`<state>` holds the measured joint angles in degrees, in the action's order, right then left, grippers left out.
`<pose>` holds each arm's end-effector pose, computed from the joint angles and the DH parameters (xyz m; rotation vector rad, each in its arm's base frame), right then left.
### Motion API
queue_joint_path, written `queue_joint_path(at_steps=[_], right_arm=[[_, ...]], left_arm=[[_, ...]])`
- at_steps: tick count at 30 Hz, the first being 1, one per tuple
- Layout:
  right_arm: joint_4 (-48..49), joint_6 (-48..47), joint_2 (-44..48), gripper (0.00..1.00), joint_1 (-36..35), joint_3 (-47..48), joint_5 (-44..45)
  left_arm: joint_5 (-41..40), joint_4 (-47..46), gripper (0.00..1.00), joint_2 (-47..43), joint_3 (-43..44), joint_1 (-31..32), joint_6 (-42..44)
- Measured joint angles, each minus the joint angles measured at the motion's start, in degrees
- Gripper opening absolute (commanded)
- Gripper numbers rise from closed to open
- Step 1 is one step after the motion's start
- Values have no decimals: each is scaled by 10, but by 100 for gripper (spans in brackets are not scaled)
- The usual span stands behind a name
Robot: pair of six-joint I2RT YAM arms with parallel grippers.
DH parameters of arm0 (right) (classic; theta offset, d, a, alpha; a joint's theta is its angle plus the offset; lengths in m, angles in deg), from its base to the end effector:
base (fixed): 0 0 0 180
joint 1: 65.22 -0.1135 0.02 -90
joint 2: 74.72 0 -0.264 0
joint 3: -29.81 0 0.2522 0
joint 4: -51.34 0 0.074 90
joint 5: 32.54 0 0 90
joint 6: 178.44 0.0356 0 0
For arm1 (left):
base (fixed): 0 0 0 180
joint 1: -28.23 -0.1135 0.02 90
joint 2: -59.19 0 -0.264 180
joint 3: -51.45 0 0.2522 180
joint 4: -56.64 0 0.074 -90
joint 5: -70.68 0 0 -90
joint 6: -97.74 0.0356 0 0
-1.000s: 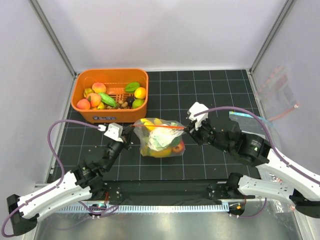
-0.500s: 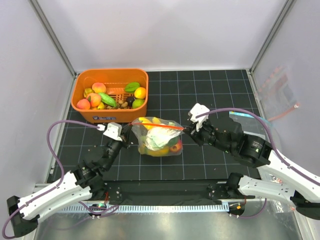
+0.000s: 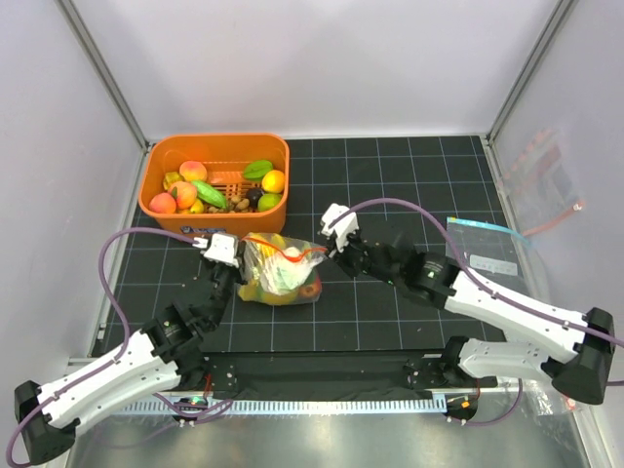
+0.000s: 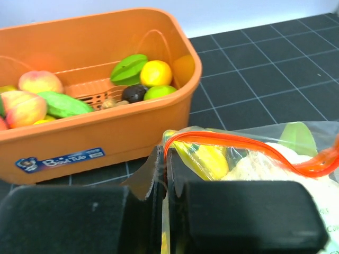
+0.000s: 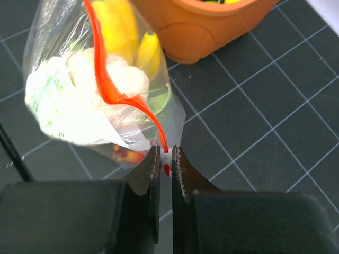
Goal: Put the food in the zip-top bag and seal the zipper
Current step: Place the zipper food storage bag at the center of the board, then reset both arms
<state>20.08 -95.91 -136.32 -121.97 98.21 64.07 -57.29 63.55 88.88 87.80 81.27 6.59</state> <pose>0.1374 0.2021 0.3303 -1.0102 1.7510 0.4361 0.1036 -0.1013 0.2731 0.1934 1.5666 -0.2198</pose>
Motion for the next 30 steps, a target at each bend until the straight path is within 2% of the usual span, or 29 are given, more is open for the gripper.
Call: queue_joint_path(at_steps=[6,8,10,11,13,14,15,19,21,26,30], right_arm=[[96,-4,-58,2,8,-9,29],[119,-4,-74,5,11,-10,40],[142,-3,-91,26,14,-10,55],[150,2,-96,48,14,-10,61],[165,8,-103,60,15,-10,76],[175,9,-104,72,15,-13,82],[188,14,-103,76,15,-17,88],[229,26,-81,89,15,-50,105],[244,35,-62,97,15,-68,111],[262,92,-27,100,15,-78,155],[249,164,-22,99,15,-65,222]], left_arm=[[-36,-3,8,42,3,-3,-4],[-43,-3,13,63,7,-6,-11],[-44,-2,23,76,7,-21,-27],[-44,0,24,80,7,-30,-33],[-42,-1,28,78,7,-47,-51],[-42,-1,31,74,7,-54,-59],[-43,-1,36,71,7,-57,-63],[-44,0,85,49,7,-60,-83],[-40,4,99,37,8,-60,-95],[-13,29,100,17,30,-60,-125],[-5,45,100,-7,37,-60,-186]])
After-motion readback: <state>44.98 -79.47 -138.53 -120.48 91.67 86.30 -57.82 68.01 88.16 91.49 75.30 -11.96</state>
